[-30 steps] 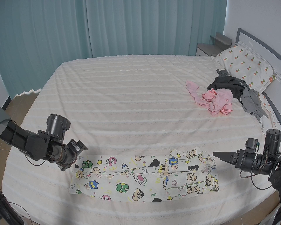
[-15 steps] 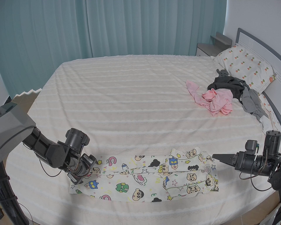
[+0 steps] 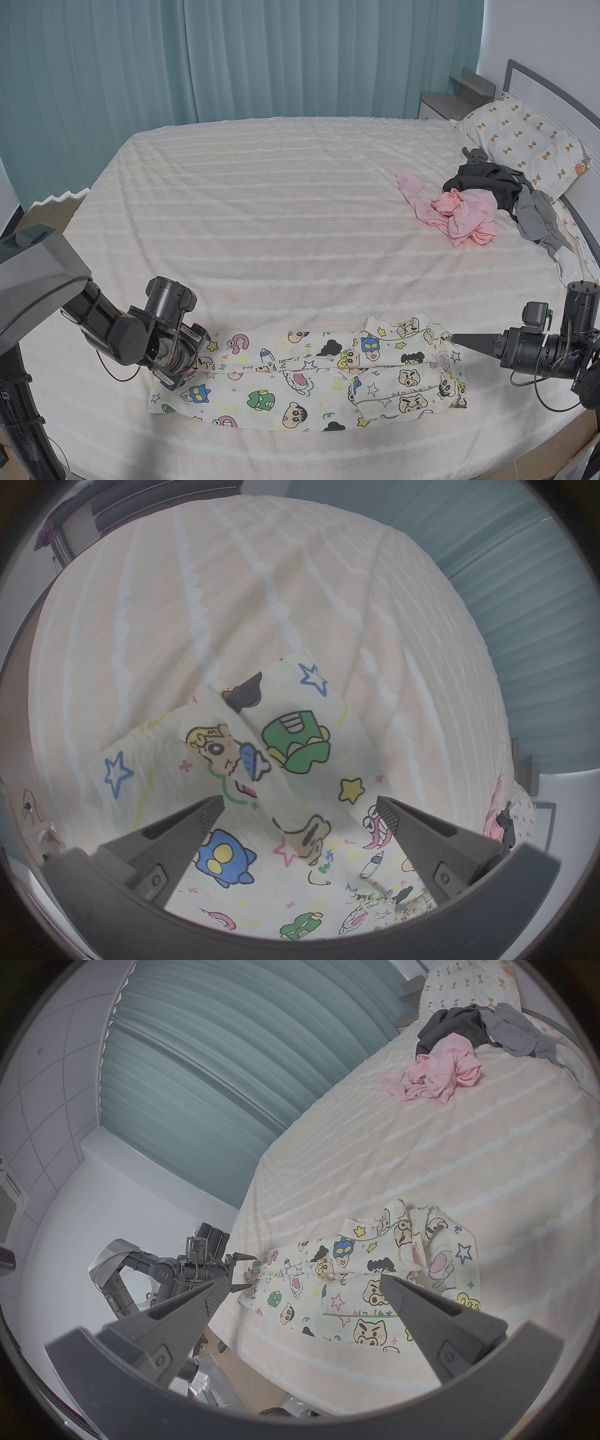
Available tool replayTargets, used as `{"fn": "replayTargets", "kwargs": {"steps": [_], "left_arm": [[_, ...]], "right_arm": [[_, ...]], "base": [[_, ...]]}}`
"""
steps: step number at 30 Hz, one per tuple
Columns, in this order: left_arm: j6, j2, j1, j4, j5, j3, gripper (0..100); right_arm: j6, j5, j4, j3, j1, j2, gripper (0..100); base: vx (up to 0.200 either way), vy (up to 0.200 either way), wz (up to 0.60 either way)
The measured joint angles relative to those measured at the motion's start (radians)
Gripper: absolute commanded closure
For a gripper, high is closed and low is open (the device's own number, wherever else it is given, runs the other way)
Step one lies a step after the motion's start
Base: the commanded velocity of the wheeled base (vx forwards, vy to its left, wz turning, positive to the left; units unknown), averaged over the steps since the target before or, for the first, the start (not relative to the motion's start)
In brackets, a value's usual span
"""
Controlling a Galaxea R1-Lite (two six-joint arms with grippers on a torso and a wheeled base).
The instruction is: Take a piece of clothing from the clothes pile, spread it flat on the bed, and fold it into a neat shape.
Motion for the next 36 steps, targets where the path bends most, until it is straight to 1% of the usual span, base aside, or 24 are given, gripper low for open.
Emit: {"fn": "replayTargets", "kwargs": {"steps": [3,4,8,20,24,28,30,36], "left_arm": [[-0.016,0.010,0.000,-0.007,0.003,0.006,0],[-0.020,0.013,0.000,-0.007,0.004,0.007,100],[-0.027,0.023,0.001,-0.009,0.034,0.010,100],[-0.016,0.009,-0.011,-0.010,0.150,0.041,100],[-0.004,-0.005,-0.013,-0.010,0.168,0.038,100],[0.043,-0.023,-0.015,-0.034,0.192,0.033,100],[0.081,-0.030,-0.021,-0.071,0.210,0.031,100],[0.248,-0.039,-0.037,-0.163,0.251,0.034,100]], "right_arm": [[-0.001,0.000,-0.020,0.007,0.003,0.001,0],[-0.001,0.000,-0.026,0.011,0.004,0.002,0],[0.000,0.000,-0.049,0.022,0.007,0.005,0],[0.000,0.000,-0.051,0.029,0.026,0.010,0],[0.000,0.000,-0.051,0.030,0.026,0.010,0],[0.000,0.000,-0.051,0.030,0.026,0.010,0],[0.000,0.000,-0.051,0.030,0.026,0.010,0],[0.000,0.000,-0.051,0.030,0.026,0.010,0]], "base": [[0.000,0.000,0.00],[0.000,0.000,0.00],[0.000,0.000,0.00],[0.000,0.000,0.00],[0.000,0.000,0.00],[0.000,0.000,0.00],[0.000,0.000,0.00],[0.000,0.000,0.00]]}}
